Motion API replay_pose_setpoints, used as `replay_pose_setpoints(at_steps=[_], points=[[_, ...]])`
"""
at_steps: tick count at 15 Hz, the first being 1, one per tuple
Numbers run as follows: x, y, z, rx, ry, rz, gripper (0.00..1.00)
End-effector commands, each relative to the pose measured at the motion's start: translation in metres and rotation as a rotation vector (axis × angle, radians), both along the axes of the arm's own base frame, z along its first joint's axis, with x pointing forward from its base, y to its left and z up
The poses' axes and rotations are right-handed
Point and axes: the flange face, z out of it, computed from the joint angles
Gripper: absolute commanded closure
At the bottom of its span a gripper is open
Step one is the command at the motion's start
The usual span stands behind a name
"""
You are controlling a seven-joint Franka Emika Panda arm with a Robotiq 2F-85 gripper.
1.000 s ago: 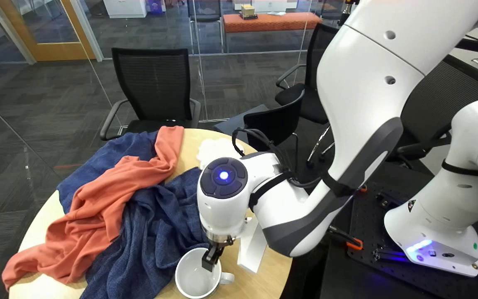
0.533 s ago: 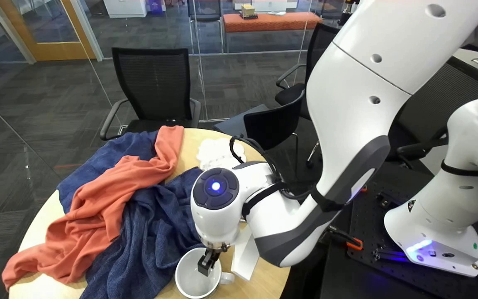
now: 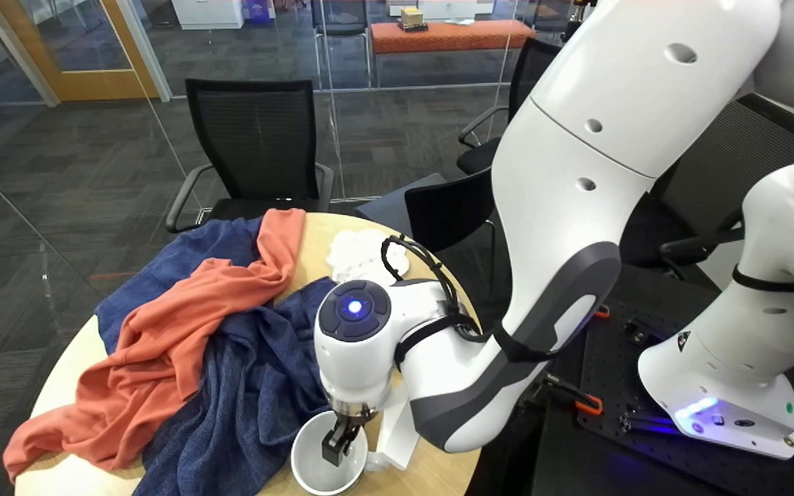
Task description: Put the cup on the right side of the marker
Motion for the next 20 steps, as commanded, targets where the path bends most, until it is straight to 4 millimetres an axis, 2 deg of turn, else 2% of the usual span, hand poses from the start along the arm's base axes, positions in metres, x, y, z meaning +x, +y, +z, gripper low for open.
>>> replay_pose_setpoints(at_steps=[1, 10, 20], points=[[0.010, 0.001, -0.002, 0.035, -0.022, 0.004, 0.00], [0.017, -0.004, -0.010, -0.027, -0.013, -0.082, 0.00], [0.003, 0.017, -0.006, -0.025, -0.018, -0.284, 0.00]])
